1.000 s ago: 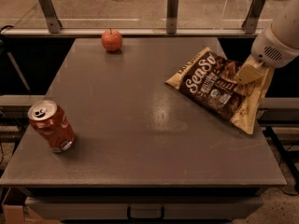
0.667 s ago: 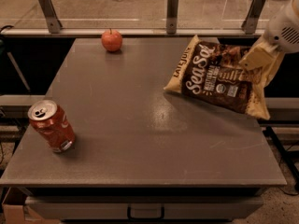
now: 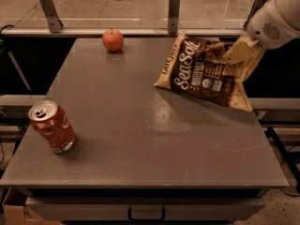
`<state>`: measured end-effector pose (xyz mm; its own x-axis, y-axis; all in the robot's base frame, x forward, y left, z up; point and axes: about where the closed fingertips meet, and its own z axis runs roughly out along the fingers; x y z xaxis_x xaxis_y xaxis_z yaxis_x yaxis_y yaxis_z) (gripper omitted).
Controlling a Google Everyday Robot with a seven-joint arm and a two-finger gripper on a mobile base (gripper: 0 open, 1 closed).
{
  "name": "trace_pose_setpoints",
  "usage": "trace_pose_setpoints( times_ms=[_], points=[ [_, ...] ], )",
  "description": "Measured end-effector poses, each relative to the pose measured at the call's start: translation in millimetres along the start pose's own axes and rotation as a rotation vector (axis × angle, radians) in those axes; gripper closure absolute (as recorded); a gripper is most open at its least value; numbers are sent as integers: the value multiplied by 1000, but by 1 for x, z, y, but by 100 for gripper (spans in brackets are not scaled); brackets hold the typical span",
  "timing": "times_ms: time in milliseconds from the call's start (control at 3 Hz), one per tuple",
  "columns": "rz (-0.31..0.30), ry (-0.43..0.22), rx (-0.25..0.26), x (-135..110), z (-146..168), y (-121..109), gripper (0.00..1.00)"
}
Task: Move brown chip bag near apple
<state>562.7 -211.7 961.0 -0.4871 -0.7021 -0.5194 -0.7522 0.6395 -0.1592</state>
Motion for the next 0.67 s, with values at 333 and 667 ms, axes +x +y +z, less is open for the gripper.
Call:
trace_pose_setpoints(
  times_ms=[333, 667],
  points=[
    [142, -63, 1, -52, 48, -35, 100],
    [247, -91, -1, -86, 79, -61, 100]
  ],
)
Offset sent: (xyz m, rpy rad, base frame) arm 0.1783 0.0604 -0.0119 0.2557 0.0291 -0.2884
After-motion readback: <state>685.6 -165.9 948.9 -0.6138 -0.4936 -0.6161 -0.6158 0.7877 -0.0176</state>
